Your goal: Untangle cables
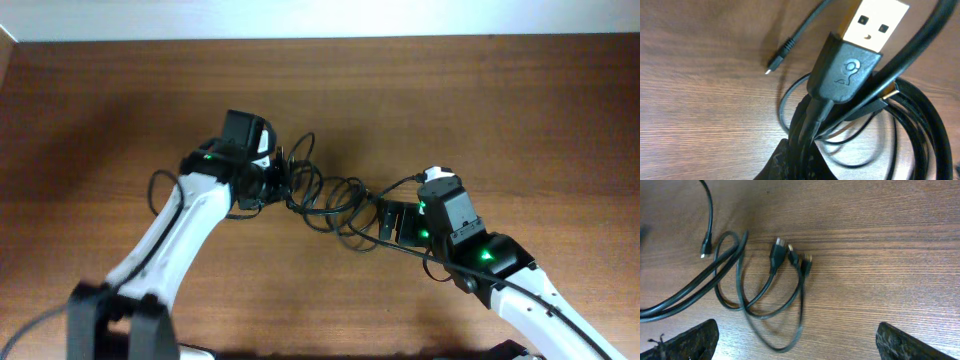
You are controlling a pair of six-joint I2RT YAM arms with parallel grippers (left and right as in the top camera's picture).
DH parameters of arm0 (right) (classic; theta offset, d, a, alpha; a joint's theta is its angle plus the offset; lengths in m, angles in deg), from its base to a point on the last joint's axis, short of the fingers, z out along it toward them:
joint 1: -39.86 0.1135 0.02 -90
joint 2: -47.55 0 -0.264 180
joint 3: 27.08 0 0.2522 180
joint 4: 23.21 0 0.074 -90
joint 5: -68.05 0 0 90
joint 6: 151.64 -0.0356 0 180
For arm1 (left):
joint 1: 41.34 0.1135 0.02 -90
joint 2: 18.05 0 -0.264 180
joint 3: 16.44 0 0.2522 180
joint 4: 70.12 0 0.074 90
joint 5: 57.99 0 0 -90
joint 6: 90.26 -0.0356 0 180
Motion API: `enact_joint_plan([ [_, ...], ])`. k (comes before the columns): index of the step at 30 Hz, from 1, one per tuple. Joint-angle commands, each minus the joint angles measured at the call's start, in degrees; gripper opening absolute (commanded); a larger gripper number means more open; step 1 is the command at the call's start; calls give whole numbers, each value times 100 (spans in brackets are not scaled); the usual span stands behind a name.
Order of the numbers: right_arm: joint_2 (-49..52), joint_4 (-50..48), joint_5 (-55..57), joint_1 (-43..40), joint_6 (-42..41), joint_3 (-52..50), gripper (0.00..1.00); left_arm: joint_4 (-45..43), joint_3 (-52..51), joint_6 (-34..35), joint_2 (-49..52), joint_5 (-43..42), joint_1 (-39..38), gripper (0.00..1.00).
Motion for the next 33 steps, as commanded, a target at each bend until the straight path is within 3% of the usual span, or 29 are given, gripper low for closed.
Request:
enact_joint_plan([
  [1,-420,-70,-485,11,63,63,99,105,9,-348,-1211,1019,17,0],
  [3,-1005,-90,-1438,13,619,291,99,103,9,-345,-1906,1255,17,0],
  [6,-1519,-568,-2441,22,640,313,99,107,9,-337,-2190,1139,11,0],
  [9,-1506,-1268,-3047,22,369,313,99,85,9,839,-2190,1049,-61,0],
  [12,-1252,-2081,-3335,33,-297,313,99,85,9,1561,-2190,595,-76,0],
  [13,-1091,-2133,-3340,94,-291,313,99,192,9,2177,-2190,431,-76,0],
  [17,-369,-2553,-3707,376,-184,310,99,334,9,3099,-2190,42,-74,0],
  [22,85,-2802,-3803,413,-186,310,99,343,7,3287,-2190,-273,-76,0],
  [28,92,-2909,-3735,487,-186,310,100,463,2,3287,-2184,-142,-826,0],
  [29,94,-2924,-3731,509,-184,310,89,455,2,3287,-2186,-140,-933,0],
  [30,94,-2924,-3731,509,-184,310,71,446,2,3285,-2184,-55,-1060,0],
  [32,138,-2922,-3713,509,-181,310,23,446,2,3285,-2184,111,-1228,0],
  [33,166,-2920,-3713,509,-181,310,8,446,2,3283,-2184,118,-1226,0],
])
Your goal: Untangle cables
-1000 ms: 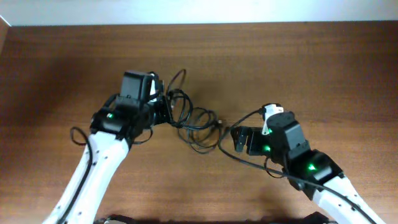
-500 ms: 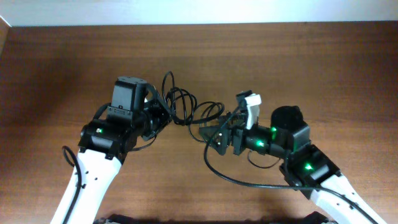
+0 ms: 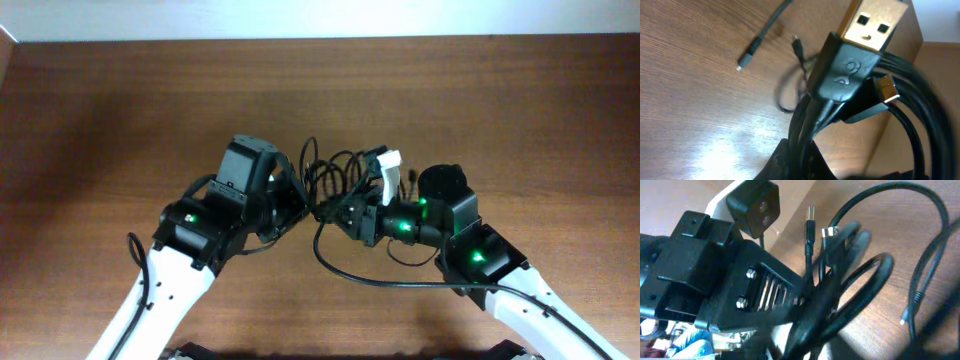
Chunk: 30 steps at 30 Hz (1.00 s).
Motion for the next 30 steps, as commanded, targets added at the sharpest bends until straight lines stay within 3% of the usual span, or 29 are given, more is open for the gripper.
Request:
enact_joint_plan([
  [1,87,-50,-15,63,74,72,4,-33,15,2,-76,212,-70,0],
  [3,87,-48,7,61,96,72,4,4,15,-365,-79,745,-63,0],
  [6,87,-44,9,46,94,72,4,710,15,-769,-79,2793,-63,28],
  [7,87,-17,0,-20,90,72,4,933,15,-778,-79,3346,-63,33],
  [11,87,50,-20,-61,59,72,4,951,15,-798,-79,3335,-66,41],
  [13,87,42,0,-74,-330,72,4,940,15,-1154,-79,3180,-66,43],
  [14,87,57,-7,-136,-636,72,4,824,15,-1576,-79,3027,-66,43],
  [15,87,157,-96,-236,-1137,72,4,376,15,-2546,-79,2518,-66,42],
  [17,87,321,-387,-398,-1578,72,4,35,15,-2889,-79,2031,-66,47],
  [19,87,354,-514,-479,-2092,72,4,-107,15,-2981,-79,1547,-66,56],
  [21,87,247,-431,-481,-2872,72,4,-105,15,-3040,-79,1314,-66,56],
  [23,87,-175,-247,-533,-3576,72,4,-26,15,-2439,-79,1307,-66,49],
  [24,87,-304,-291,-627,-3768,72,4,-33,15,-2214,-79,1207,-66,52],
  [25,87,-483,-590,-691,-3416,72,4,-118,15,-2267,-79,1215,-63,63],
  [28,87,-437,-1399,-688,-1392,72,4,-647,15,-3211,-79,1187,-66,72],
  [30,92,-372,-1440,-688,-765,72,4,-1073,15,-4201,-79,686,-66,71],
])
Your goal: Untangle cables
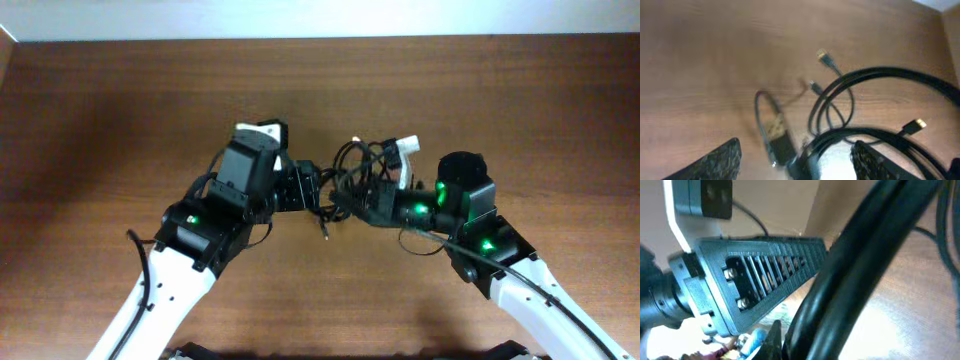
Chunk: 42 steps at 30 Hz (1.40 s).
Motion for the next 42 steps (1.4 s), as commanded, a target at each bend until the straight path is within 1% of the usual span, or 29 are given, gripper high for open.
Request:
enact_joint_plan([
  [1,-48,-13,-422,-13,1207,83,4,-409,22,-1910,-68,-623,13,73],
  [2,-48,-13,-444,-13,1204,83,4,-380,22,-2535,-68,-625,13,74],
  [3,-48,-13,-487,-13,1207,83,4,-334,22,-2953,-68,-632,13,72],
  [4,-48,-46,-579,-20,1270,83,4,-291,22,-3475,-68,-745,13,67],
  [5,-48,-125,-715,-44,1272,83,4,-229,22,-3827,-68,-774,15,66],
  [6,-48,-223,-898,-92,1270,83,4,-155,22,-4000,-68,-789,15,68],
  [8,-48,-651,-1467,-162,1268,83,4,105,22,-4780,-68,-1329,13,69],
  [9,-48,-719,-1504,-162,1266,83,4,142,22,-4800,-68,-1327,15,69],
  [10,-48,-717,-1523,-162,1266,83,4,151,22,-4800,-66,-1327,13,63],
  [12,-48,-721,-1545,-162,1266,83,4,149,22,-4791,-66,-1338,13,18],
  [13,-48,-721,-1541,-162,1266,83,4,153,22,-4793,-66,-1353,13,0],
  [15,-48,-719,-1532,-162,1266,83,4,133,22,-4706,-66,-1342,15,0],
  [16,-48,-715,-1467,-162,1266,83,4,70,22,-4470,-66,-1325,15,0],
  [17,-48,-715,-1453,-162,1266,83,8,44,22,-4409,-66,-1325,15,0],
  [18,-48,-713,-1453,-162,1268,83,44,4,22,-4135,-66,-1097,15,0],
  [19,-48,-713,-1425,-162,1272,83,75,2,22,-3788,-66,-658,37,0],
  [20,-48,-603,-1228,-162,1338,76,92,4,22,-3482,-66,-415,162,0],
  [21,-48,-125,-660,-162,1331,76,100,7,22,-3274,-66,-420,310,0],
  [22,-48,549,98,-162,1333,74,99,28,22,-2999,-66,-422,581,0],
  [23,-48,743,348,-162,1377,74,99,59,22,-2824,-66,-422,752,0],
  [24,-48,750,345,-160,1563,74,99,111,22,-2638,-66,-422,898,0],
  [25,-48,754,345,-155,1733,74,99,144,22,-2245,-66,-457,1043,0],
  [26,-48,772,345,-155,1912,74,100,144,22,-2109,-66,-739,1102,0],
  [27,-48,767,299,-155,2006,74,97,155,22,-2094,-66,-1143,1113,0],
  [29,-48,726,168,-155,2122,74,92,271,22,-1733,-66,-1388,1113,0],
  [32,-48,704,201,-155,2000,74,93,286,20,-1572,-66,-2022,1099,0],
  [33,-48,682,199,-155,1989,74,93,286,15,-1443,-66,-2037,1084,0],
  [37,-48,682,247,-157,1917,74,93,284,15,-1440,61,-2035,767,0],
  [42,-48,682,975,-162,1530,74,91,286,15,-1401,118,-2103,643,0],
])
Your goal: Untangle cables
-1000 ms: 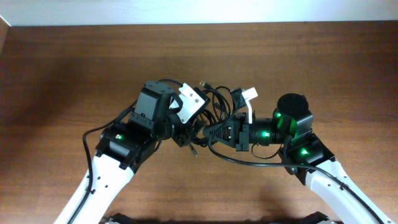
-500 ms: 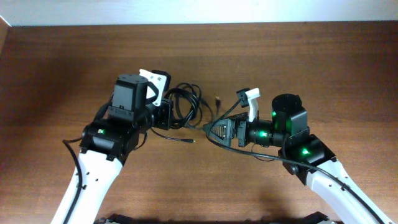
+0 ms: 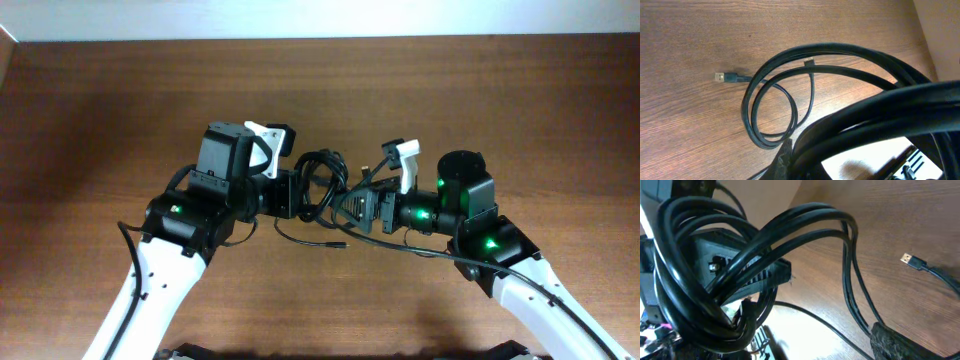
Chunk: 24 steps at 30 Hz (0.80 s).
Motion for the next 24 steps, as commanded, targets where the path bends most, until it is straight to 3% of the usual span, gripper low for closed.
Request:
enact_joint_plan([
  [1,-28,-22,592,-33,-177,26,90,-37,13,39,9,-232,-155,0],
  [4,-28,-20,855,-33,-197,26,87,-42,13,37,9,-229,-466,0],
  [8,-28,627,1556,-33,-195,26,70,-81,13,37,9,-227,-551,0],
  [11,-28,1703,2763,-42,-195,26,71,-133,13,37,9,-205,-546,0],
  [17,-28,2516,3915,-46,-195,26,76,-369,13,39,7,79,-546,0],
  [24,-28,3338,4015,-750,-192,26,77,-380,15,361,9,461,-229,0],
])
